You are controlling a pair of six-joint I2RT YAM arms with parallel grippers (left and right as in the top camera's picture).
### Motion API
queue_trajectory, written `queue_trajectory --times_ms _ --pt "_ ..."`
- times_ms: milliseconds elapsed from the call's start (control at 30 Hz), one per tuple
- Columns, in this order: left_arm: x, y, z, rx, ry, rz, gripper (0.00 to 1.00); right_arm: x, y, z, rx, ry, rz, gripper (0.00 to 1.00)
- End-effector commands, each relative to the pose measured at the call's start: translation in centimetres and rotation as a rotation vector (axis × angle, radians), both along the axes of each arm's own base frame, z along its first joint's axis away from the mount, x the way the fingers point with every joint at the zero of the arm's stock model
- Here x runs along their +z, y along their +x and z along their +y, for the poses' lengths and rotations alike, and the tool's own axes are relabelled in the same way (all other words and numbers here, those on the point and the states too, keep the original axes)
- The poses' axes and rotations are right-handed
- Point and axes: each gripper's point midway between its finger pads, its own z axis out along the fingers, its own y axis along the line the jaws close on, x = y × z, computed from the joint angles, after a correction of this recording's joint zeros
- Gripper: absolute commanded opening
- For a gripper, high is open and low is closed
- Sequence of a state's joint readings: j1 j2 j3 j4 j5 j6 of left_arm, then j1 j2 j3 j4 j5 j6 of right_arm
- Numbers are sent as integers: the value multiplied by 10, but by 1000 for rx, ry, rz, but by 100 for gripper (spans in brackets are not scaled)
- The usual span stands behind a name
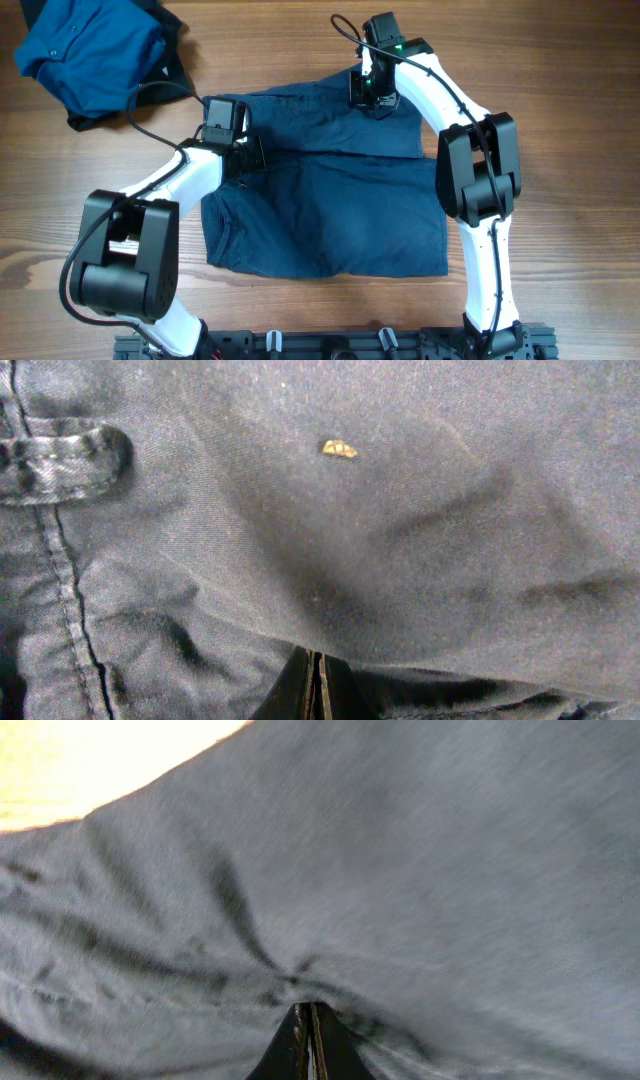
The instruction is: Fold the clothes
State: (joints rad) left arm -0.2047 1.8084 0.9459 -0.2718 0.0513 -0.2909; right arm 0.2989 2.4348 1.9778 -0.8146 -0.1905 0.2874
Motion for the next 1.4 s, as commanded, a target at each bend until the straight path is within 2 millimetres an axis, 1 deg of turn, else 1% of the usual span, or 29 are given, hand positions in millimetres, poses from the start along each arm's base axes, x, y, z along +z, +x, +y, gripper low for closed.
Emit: queue_trajectory --times_ms 0,67,100,267,367,400,500,633,733,833,933,1000,1033,1067,1100,1133,1167,1200,1267,1367 --pt "-15 -16 -1 -12 -4 73 4 -48 3 -61 -102 -202 44 4" --pt "-17 -20 9 -9 52 85 4 -48 5 -76 -127 -236 41 4" --pt "-19 -25 17 6 96 105 4 -48 7 -88 -149 -251 43 4" --pt "-23 -36 19 3 104 153 4 -48 11 -114 -199 -250 51 4" --pt "-24 -40 20 3 107 169 4 -48 12 -129 -225 -261 57 4" --pt "-24 -40 20 3 108 172 4 -48 12 -137 -238 -270 60 4" --pt "-23 -38 20 3 106 163 4 -48 10 -148 -254 -290 67 4" --pt "-22 -37 20 2 106 157 4 -40 10 -153 -261 -314 73 4" --pt "-8 -28 18 3 97 118 4 -15 14 -153 -274 -306 51 4" --pt "24 -15 13 2 78 30 4 26 21 -152 -283 -291 -9 4" --pt "62 -6 8 -3 56 -74 4 76 24 -151 -301 -264 -86 4" --pt "87 -2 6 -2 39 -147 4 108 19 -147 -306 -226 -117 4" --pt "96 -1 6 -1 33 -173 4 122 13 -143 -302 -199 -123 4" --pt "110 2 5 0 24 -215 4 134 8 -138 -291 -170 -124 4" --pt "118 4 4 1 16 -245 4 145 0 -133 -280 -141 -117 5" --pt "125 6 3 0 7 -269 4 152 -6 -130 -272 -122 -107 5" --pt "131 10 1 -2 -4 -297 4 159 -18 -126 -258 -95 -80 6" --pt "136 15 -2 -7 -19 -324 4 162 -28 -122 -246 -79 -50 6" --pt "140 24 -6 -14 -38 -362 6 159 -44 -115 -192 -59 12 8" --pt "133 37 -17 -43 -83 -381 11 144 -68 -100 -75 -36 110 13"
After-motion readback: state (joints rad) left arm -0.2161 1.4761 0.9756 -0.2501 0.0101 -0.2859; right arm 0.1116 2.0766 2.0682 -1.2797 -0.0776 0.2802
